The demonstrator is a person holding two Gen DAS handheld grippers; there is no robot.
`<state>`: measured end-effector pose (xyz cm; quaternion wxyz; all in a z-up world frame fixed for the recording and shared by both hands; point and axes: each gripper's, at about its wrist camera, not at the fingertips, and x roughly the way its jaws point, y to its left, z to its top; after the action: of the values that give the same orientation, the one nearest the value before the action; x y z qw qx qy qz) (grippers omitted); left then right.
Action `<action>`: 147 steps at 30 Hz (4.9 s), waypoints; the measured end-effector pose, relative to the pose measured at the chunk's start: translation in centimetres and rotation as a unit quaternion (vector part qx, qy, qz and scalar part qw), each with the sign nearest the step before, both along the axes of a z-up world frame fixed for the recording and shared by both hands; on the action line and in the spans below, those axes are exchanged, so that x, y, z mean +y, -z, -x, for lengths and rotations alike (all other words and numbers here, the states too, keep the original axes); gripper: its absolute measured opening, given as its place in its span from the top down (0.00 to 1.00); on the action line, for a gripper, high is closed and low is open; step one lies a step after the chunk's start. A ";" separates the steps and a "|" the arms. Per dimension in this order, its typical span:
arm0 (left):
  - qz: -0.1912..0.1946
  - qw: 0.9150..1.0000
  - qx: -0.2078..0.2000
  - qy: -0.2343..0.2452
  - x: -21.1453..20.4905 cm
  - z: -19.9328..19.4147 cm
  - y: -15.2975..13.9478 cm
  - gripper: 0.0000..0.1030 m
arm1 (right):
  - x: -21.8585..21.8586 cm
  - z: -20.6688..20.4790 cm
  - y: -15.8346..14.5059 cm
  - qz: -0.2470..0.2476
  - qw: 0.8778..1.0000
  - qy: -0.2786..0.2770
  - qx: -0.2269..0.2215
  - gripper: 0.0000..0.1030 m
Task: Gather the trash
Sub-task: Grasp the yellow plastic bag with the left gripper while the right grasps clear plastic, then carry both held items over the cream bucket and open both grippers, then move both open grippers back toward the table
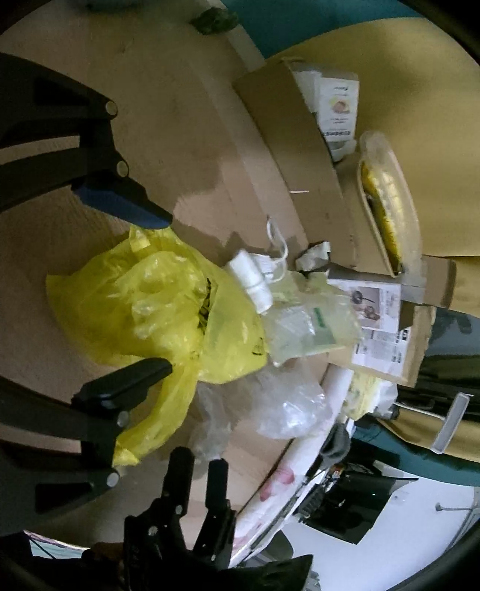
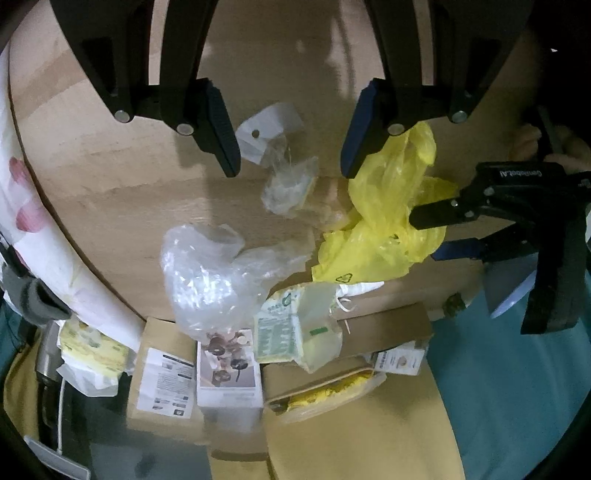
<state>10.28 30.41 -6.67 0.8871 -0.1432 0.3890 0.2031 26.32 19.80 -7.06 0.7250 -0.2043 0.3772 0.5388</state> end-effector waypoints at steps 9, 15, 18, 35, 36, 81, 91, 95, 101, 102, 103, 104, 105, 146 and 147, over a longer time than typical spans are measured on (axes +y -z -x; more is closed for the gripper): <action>0.007 1.000 0.011 0.019 -0.1 -0.1 0.6 0.39 | 0.6 -0.2 0.9 0.016 1.000 -0.004 0.003 0.77; -0.013 0.999 0.027 0.040 -1.4 -0.3 0.7 0.70 | -0.7 0.1 0.3 0.011 1.000 0.003 -0.001 0.78; -0.024 0.998 0.026 0.045 -2.1 -0.2 0.3 0.80 | -1.6 0.4 -0.2 0.008 1.000 0.009 -0.003 0.78; -0.070 0.996 -0.018 0.044 -6.2 3.5 -4.3 0.86 | -8.0 3.1 -3.3 -0.024 0.999 0.036 -0.021 0.78; -0.073 0.996 -0.021 0.045 -6.5 3.7 -4.6 0.86 | -8.5 3.2 -3.5 -0.026 0.999 0.038 -0.022 0.78; -0.120 0.972 -0.045 0.199 -27.0 1.0 -6.5 0.86 | -36.0 2.7 -1.1 -0.070 0.972 0.226 -0.010 0.78; -0.120 0.962 -0.027 0.244 -31.6 -1.6 -4.8 0.86 | -41.3 1.2 2.1 -0.051 0.961 0.272 0.018 0.73; -0.119 0.958 -0.021 0.261 -33.1 -2.6 -4.2 0.86 | -42.7 0.6 2.8 -0.046 0.958 0.283 0.018 0.53; -0.115 0.949 -0.010 0.294 -35.5 -4.3 -3.1 0.86 | -45.2 0.1 3.3 -0.054 0.949 0.309 0.022 0.52; -0.115 0.947 -0.006 0.300 -35.9 -4.7 -2.9 0.86 | -45.5 0.0 3.4 -0.054 0.948 0.313 0.023 0.52; -0.114 0.945 -0.004 0.306 -36.3 -5.0 -2.7 0.86 | -45.8 0.0 3.5 -0.054 0.947 0.316 0.024 0.52; -0.114 0.944 0.000 0.311 -36.7 -5.3 -2.4 0.86 | -46.3 -0.1 3.6 -0.055 0.945 0.320 0.026 0.52; -0.114 0.942 0.003 0.317 -37.1 -5.5 -2.2 0.86 | -46.5 -0.2 3.7 -0.056 0.945 0.322 0.027 0.52; -0.054 0.936 0.070 0.341 -37.5 -8.3 1.8 0.41 | -44.1 -0.4 2.5 -0.049 0.946 0.319 0.017 0.52; -0.054 0.937 0.068 0.338 -37.1 -8.1 1.6 0.41 | -43.6 -0.3 2.2 -0.048 0.948 0.315 0.015 0.52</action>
<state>18.36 -6.72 -8.29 0.8815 0.0585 0.4620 -0.0784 26.62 -23.75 -9.24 0.8610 -0.0320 0.4066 0.3039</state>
